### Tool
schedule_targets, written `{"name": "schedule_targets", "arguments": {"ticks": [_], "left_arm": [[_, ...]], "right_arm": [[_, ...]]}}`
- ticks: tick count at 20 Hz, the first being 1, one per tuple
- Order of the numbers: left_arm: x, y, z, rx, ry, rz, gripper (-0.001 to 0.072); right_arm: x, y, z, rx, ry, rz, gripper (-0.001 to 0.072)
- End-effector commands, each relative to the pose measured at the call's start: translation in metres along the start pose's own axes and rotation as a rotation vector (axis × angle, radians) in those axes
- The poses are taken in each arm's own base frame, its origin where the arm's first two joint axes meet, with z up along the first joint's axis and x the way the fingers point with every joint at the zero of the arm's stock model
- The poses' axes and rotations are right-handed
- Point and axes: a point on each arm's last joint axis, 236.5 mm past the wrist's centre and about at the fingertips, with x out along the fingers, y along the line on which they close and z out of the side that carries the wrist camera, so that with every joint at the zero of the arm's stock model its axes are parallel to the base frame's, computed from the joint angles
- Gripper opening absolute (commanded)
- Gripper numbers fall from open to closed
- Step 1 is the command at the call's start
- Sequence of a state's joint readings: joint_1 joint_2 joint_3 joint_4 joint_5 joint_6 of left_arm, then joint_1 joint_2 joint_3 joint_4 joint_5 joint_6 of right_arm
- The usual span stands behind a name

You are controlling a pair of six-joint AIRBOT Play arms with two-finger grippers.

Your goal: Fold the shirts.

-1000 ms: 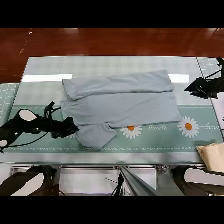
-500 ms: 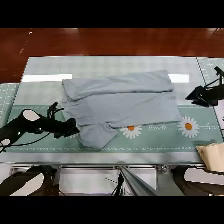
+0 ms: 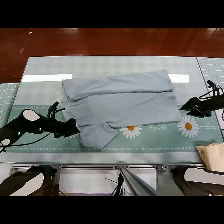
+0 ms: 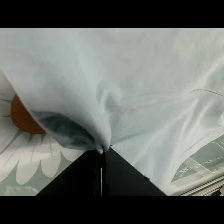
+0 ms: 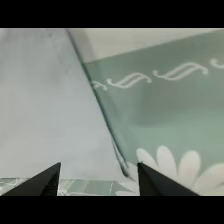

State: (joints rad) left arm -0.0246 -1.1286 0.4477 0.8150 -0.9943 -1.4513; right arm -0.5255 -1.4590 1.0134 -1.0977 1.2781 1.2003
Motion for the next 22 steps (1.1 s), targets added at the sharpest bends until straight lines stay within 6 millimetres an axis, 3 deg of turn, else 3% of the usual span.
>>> {"name": "schedule_targets", "arguments": {"ticks": [1, 4, 7, 9, 12, 13, 16, 20, 22], "left_arm": [[0.000, 0.000, 0.000, 0.004, 0.001, 0.000, 0.0026], [0.000, 0.000, 0.000, 0.005, 0.000, 0.000, 0.0026], [0.000, 0.000, 0.000, 0.020, 0.000, 0.000, 0.0026], [0.000, -0.001, 0.001, 0.021, -0.002, -0.001, 0.0026], [-0.008, -0.009, 0.013, 0.058, -0.033, -0.012, 0.0026], [-0.015, -0.016, 0.023, 0.072, -0.058, -0.021, 0.0026], [-0.057, -0.051, 0.062, 0.177, -0.183, -0.066, 0.0026], [-0.137, -0.117, 0.104, 0.405, -0.369, -0.113, 0.0026], [-0.161, -0.136, 0.122, 0.440, -0.452, -0.122, 0.0026]], "right_arm": [[0.016, 0.006, 0.010, -0.041, -0.020, -0.067, 0.0539], [0.032, 0.002, 0.008, -0.015, -0.001, -0.121, 0.0539], [0.051, 0.013, -0.004, -0.001, 0.060, -0.081, 0.0488], [0.056, 0.021, -0.009, -0.025, 0.084, -0.079, 0.0283], [0.059, 0.033, -0.024, -0.099, 0.151, -0.066, 0.0200], [0.056, 0.036, -0.030, -0.108, 0.172, -0.058, 0.0050], [0.033, 0.044, -0.020, -0.191, 0.096, -0.061, 0.0034], [-0.021, 0.082, 0.034, -0.267, -0.193, -0.045, 0.0032], [-0.040, 0.112, 0.064, -0.242, -0.336, 0.048, 0.0032]]}}
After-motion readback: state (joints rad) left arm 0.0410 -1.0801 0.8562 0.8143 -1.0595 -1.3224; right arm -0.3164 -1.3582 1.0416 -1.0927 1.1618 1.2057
